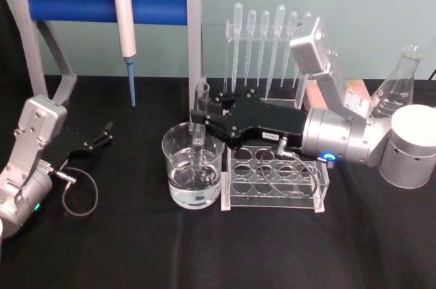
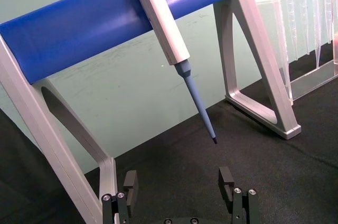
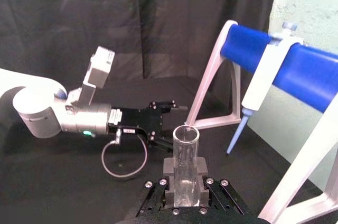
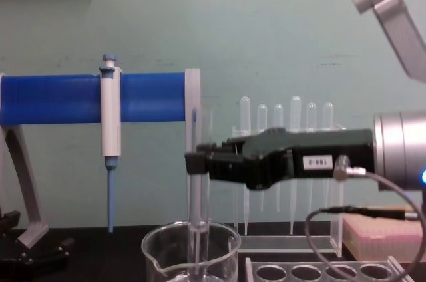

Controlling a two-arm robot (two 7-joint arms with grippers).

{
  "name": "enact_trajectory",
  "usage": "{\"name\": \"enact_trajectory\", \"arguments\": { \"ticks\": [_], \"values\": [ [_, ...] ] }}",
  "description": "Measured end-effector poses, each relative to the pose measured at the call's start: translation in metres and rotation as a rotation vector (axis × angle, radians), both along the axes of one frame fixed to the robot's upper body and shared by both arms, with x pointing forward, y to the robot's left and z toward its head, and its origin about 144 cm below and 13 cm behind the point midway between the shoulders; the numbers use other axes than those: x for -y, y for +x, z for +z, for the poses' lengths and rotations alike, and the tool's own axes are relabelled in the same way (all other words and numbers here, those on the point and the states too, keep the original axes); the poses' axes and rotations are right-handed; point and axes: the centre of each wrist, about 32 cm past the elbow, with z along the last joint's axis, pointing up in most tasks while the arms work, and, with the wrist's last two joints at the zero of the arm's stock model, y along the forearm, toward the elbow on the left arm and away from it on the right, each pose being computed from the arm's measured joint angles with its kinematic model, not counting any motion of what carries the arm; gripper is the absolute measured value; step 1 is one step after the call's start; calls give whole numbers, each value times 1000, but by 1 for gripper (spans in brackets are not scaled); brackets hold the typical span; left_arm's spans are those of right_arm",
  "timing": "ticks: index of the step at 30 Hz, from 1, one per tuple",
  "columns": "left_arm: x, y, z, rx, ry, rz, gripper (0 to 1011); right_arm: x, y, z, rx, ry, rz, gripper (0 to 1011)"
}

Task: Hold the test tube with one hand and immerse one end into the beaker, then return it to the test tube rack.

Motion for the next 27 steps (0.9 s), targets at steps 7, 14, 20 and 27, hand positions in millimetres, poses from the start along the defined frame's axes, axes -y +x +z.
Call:
{"name": "enact_trajectory", "arguments": {
  "ticks": [7, 14, 20, 27],
  "values": [
    [0, 0, 0, 0, 0, 0, 1000, -1, 1, -18, -5, -6, -9, 242],
    [0, 0, 0, 0, 0, 0, 1000, -3, 1, -28, -8, -12, -11, 242],
    [0, 0, 0, 0, 0, 0, 1000, -4, 0, -32, -4, -35, -2, 242],
    [0, 0, 0, 0, 0, 0, 1000, -6, -1, -35, 4, -61, -1, 242]
  ]
}}
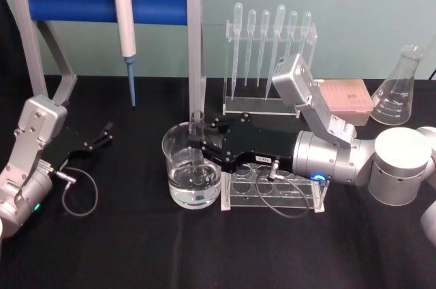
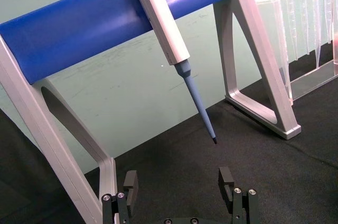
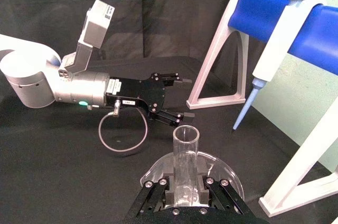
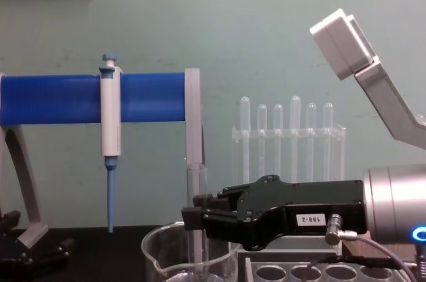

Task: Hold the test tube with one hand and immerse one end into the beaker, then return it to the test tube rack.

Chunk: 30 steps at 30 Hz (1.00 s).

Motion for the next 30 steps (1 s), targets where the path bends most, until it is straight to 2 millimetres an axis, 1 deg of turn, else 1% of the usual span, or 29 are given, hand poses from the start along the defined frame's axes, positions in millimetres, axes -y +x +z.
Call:
{"name": "enact_trajectory", "arguments": {
  "ticks": [30],
  "values": [
    [0, 0, 0, 0, 0, 0, 1000, 1, 0, 1, 0, 2, -1, 242]
  ]
}}
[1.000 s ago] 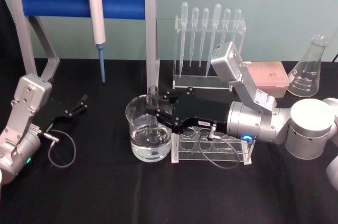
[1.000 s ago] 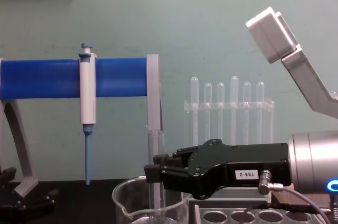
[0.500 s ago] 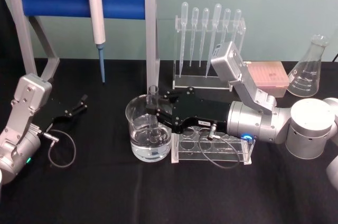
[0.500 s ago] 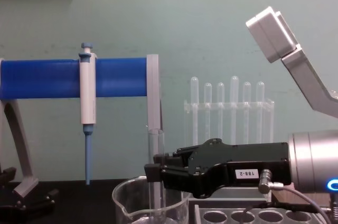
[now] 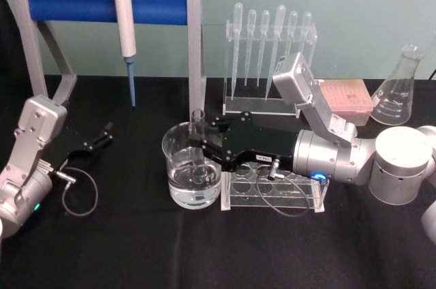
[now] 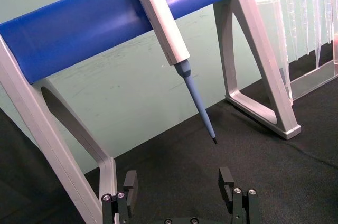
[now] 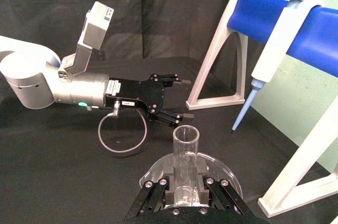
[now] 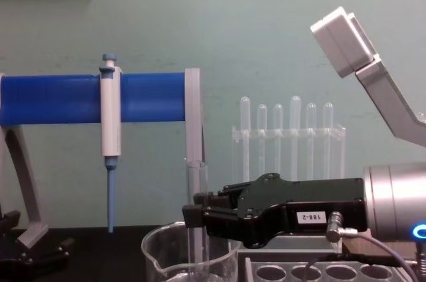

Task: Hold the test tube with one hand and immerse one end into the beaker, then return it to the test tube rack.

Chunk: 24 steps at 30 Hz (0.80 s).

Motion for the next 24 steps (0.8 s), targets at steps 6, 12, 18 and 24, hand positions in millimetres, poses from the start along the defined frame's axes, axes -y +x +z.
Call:
{"name": "enact_trajectory", "arguments": {
  "ticks": [6, 12, 18, 24],
  "values": [
    [0, 0, 0, 0, 0, 0, 1000, 0, 0, 0, 0, 1, 0, 242],
    [0, 0, 0, 0, 0, 0, 1000, 0, 0, 0, 0, 1, 0, 242],
    [0, 0, 0, 0, 0, 0, 1000, 0, 0, 0, 0, 1, 0, 242],
    [0, 0, 0, 0, 0, 0, 1000, 0, 0, 0, 0, 1, 0, 242]
  ]
}}
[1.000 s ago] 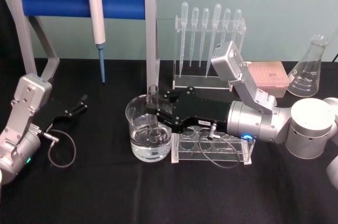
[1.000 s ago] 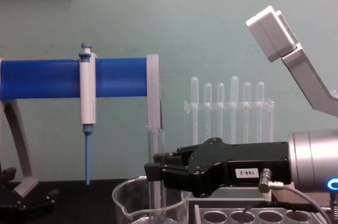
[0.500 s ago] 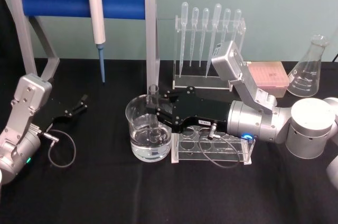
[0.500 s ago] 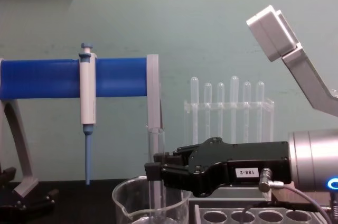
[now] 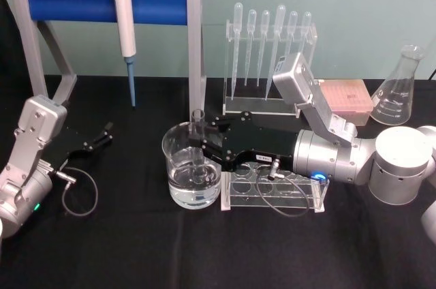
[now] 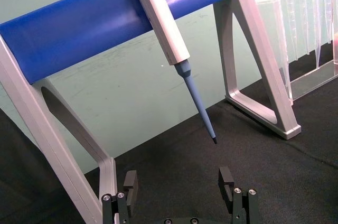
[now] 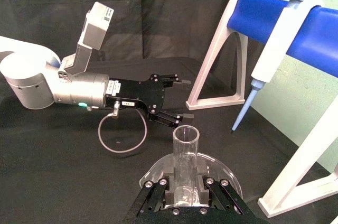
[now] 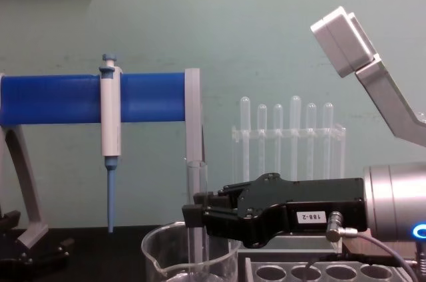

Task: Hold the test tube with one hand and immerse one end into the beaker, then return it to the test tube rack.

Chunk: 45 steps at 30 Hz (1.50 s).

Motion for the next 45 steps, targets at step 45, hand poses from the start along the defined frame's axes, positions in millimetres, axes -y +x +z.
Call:
{"name": "enact_trajectory", "arguments": {
  "ticks": [45],
  "values": [
    [0, 0, 0, 0, 0, 0, 1000, 0, 0, 0, 0, 0, 0, 242]
  ]
}}
